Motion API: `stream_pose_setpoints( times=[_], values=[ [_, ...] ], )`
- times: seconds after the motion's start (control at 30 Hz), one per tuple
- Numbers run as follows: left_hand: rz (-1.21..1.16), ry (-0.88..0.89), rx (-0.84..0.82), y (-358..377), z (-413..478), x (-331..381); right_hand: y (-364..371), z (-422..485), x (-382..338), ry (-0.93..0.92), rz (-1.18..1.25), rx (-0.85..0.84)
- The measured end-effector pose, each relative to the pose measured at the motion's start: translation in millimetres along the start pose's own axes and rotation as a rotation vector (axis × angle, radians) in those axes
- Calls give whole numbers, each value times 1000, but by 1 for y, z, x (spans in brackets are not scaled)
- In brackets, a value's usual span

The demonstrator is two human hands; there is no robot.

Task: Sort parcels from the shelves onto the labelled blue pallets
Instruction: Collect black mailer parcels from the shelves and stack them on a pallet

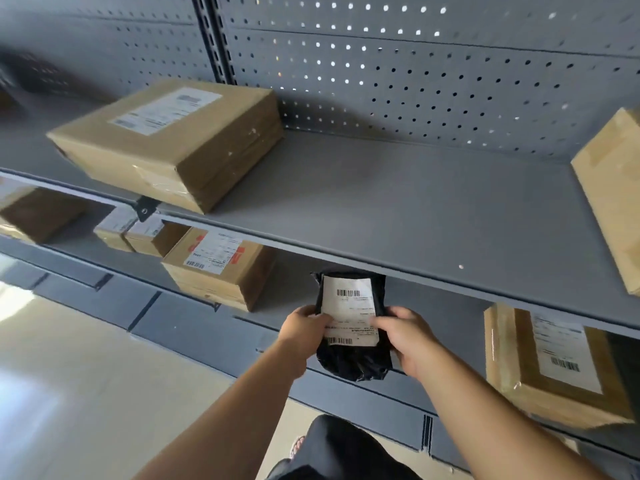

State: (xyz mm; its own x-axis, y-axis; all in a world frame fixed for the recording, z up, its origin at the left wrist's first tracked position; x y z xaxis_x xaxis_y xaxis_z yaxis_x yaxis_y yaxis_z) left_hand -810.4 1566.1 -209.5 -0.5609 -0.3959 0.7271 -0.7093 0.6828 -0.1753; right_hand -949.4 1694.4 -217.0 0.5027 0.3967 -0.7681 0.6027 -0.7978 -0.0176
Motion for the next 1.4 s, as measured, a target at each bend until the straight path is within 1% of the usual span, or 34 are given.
stream_pose_setpoints(
  times=[0.3,0.6,0.8,1.03,1.27,1.4],
  values=[
    [-206,-13,276,-42,-54,-34,46,-26,0,-99,-85,-220],
    [-448,55,470,-121,-111,-72,141,-80,-6,-176,-181,-471],
    [-601,109,616,-192,-141,-89,235,-119,-14,-206,-221,-622],
    [-684,190,797,-312,-186,-122,368,-178,3,-221,-277,-782],
    [-797,224,871,-414,-224,-164,475,-233,31,-229,-297,-904],
    [-871,241,907,-460,-236,-183,530,-252,44,-209,-330,-976]
  ],
)
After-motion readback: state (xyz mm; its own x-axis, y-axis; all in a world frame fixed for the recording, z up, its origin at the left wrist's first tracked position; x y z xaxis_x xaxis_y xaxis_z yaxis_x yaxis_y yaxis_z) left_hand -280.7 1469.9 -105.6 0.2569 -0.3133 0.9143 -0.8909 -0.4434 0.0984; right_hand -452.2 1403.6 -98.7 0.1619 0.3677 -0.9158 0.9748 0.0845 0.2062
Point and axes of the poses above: each hand's wrist, its own z-axis towards the middle knuckle, its own y-axis out of the palm, x = y × z, the point moved 2 cm from there along z, towards the middle knuckle, and after that the axes turned 7 degrees about z, right-handed, at the moved point
